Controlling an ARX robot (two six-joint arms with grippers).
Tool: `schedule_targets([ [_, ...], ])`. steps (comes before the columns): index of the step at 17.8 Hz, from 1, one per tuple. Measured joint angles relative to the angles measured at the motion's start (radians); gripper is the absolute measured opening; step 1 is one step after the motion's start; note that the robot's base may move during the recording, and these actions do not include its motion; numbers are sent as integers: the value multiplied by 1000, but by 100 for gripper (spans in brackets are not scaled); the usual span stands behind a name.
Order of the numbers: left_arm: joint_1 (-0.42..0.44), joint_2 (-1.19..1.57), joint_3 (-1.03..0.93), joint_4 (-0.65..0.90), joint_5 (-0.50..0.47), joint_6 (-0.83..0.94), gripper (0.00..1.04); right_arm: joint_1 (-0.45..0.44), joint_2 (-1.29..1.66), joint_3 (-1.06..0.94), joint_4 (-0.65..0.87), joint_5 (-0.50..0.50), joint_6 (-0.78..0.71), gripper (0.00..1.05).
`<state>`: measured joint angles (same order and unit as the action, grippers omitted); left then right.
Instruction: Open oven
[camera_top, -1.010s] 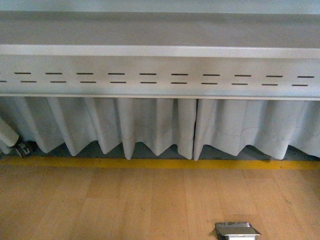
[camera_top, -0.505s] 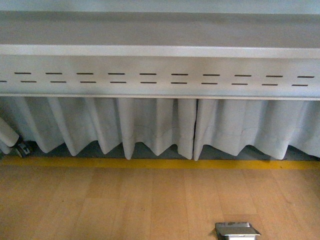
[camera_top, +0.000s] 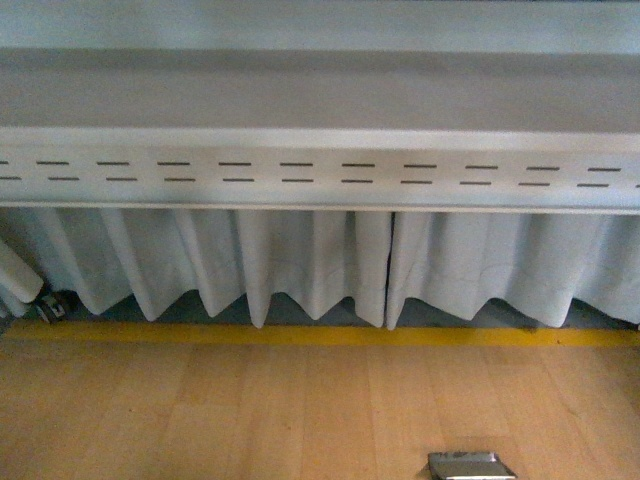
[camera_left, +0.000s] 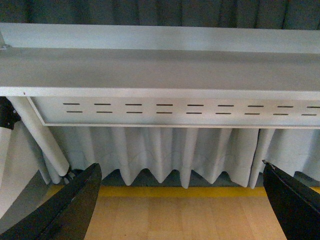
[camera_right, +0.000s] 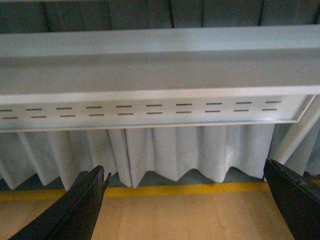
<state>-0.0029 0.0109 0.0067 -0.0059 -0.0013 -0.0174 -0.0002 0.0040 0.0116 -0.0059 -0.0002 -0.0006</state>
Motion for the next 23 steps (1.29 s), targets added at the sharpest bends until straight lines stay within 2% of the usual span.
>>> schedule_targets([
  [23,0,0,0,6,1,7,98,0,0,0,6,-1,0,98],
])
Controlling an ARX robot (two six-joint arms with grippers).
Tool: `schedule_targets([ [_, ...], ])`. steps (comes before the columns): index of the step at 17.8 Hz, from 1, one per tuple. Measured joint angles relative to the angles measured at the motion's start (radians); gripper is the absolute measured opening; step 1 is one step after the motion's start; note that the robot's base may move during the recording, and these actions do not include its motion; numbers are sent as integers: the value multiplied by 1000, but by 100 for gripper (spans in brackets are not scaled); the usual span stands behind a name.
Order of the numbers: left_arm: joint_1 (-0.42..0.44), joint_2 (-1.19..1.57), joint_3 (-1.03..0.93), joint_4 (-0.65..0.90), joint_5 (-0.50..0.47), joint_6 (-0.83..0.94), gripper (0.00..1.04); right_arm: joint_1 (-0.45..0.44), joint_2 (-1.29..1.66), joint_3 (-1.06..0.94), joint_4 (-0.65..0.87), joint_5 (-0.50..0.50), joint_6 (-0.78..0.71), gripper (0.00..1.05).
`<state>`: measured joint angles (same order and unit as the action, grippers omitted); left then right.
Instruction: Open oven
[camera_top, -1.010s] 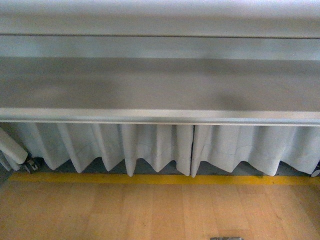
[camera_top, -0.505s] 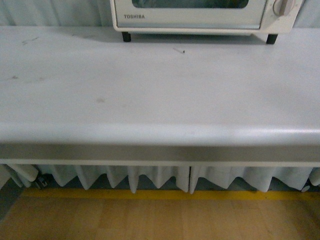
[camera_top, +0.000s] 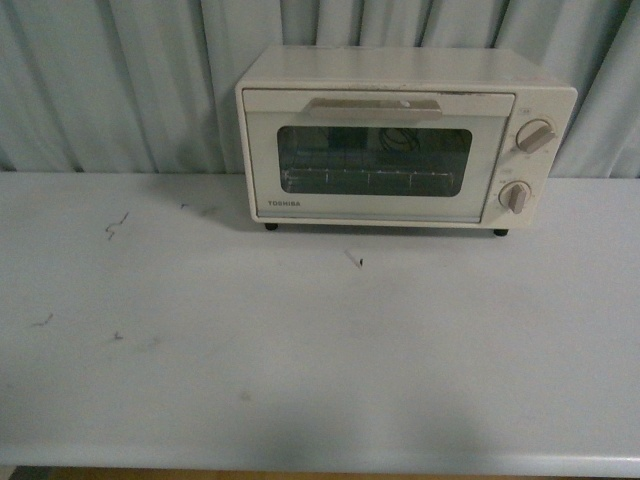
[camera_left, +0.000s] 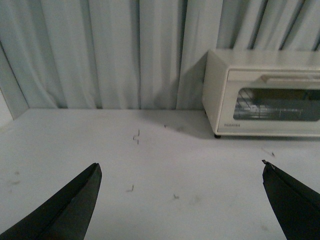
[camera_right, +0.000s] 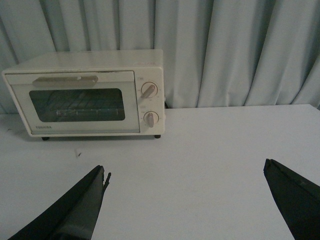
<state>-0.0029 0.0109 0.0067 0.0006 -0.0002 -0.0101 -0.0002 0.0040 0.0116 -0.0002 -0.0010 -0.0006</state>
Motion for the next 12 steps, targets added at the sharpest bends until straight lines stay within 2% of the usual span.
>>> schedule_targets([
  [12,0,0,0,-3,0,0,98,0,0,0,-4,1,0,98],
])
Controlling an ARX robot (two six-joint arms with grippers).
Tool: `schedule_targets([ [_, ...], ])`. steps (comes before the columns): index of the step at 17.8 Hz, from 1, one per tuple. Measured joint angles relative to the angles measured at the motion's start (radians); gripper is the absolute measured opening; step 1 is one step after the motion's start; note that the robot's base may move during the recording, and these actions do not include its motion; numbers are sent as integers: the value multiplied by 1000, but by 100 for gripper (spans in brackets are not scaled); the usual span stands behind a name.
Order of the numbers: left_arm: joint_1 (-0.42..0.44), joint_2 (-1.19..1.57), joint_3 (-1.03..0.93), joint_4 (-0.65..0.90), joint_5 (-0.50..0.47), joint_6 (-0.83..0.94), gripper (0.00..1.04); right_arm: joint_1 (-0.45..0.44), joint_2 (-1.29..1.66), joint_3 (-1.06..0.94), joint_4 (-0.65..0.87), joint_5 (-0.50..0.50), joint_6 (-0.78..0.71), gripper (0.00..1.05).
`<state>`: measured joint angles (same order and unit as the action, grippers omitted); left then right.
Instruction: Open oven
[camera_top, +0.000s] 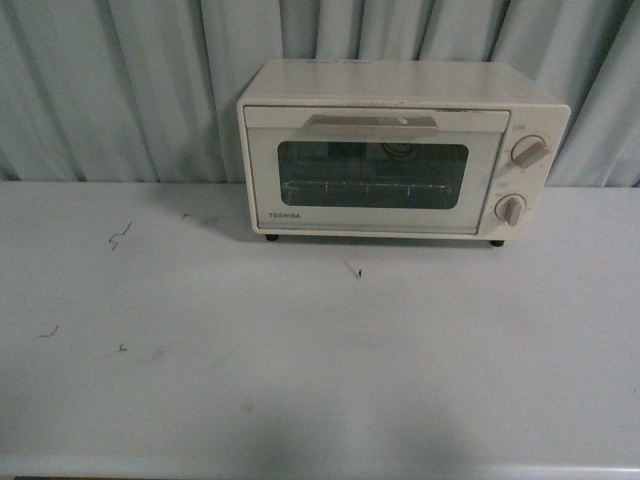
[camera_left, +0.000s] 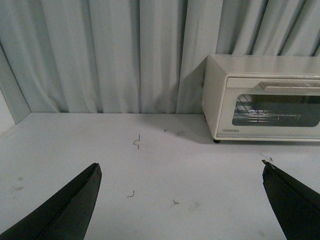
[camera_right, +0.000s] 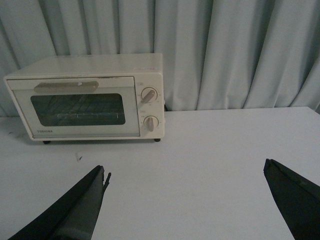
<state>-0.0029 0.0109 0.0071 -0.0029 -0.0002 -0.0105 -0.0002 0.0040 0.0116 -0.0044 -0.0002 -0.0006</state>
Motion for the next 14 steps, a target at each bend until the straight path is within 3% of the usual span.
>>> schedule_targets([
  [14,0,0,0,-2,0,0,98,0,0,0,-1,0,0,98],
])
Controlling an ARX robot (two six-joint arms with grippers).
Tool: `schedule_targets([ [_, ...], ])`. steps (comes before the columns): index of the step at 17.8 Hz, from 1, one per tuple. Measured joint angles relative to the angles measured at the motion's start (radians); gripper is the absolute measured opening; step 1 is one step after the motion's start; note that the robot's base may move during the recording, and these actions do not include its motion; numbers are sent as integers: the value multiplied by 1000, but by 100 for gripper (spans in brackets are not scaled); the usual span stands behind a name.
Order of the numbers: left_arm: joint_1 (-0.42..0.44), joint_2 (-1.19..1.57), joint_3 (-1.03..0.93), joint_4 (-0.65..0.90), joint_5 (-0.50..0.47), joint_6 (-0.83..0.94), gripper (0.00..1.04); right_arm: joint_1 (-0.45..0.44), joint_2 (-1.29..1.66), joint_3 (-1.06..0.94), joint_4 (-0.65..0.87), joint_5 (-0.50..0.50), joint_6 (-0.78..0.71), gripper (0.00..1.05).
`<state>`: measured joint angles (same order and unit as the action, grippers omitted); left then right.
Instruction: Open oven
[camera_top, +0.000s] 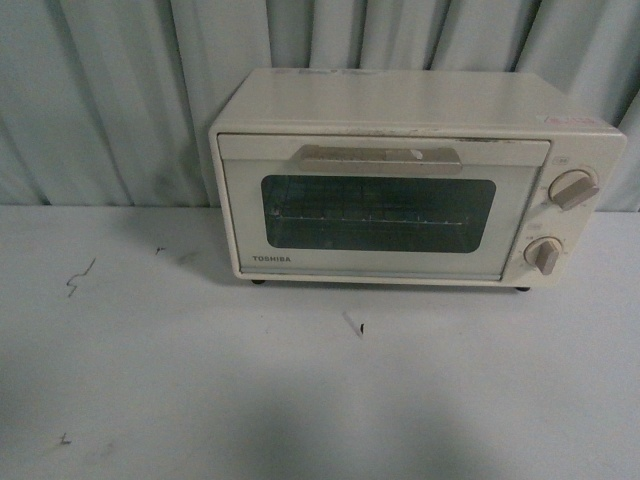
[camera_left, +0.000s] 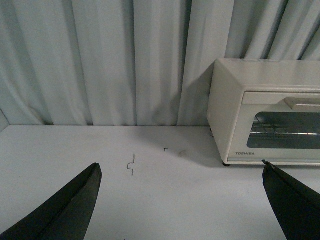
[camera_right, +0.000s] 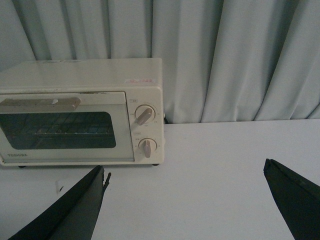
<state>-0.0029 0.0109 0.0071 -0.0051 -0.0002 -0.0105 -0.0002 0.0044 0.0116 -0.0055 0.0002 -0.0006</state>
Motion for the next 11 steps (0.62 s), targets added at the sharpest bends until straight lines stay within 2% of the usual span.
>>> schedule_targets([
  [5,0,0,0,2,0,0,98,0,0,0,2,0,0,98],
  [6,3,61,65,-193,89,-82,98,0,0,0,1,0,0,98],
  [7,-229,422,195,-224,62,-472,98,0,0,0,2,-1,0,98],
  [8,-366,559,208,-114,8,-705,98,0,0,0,1,0,0,98],
  [11,-661,1065,273,265,-124,-1246,98,0,0,0,2,0,0,98],
])
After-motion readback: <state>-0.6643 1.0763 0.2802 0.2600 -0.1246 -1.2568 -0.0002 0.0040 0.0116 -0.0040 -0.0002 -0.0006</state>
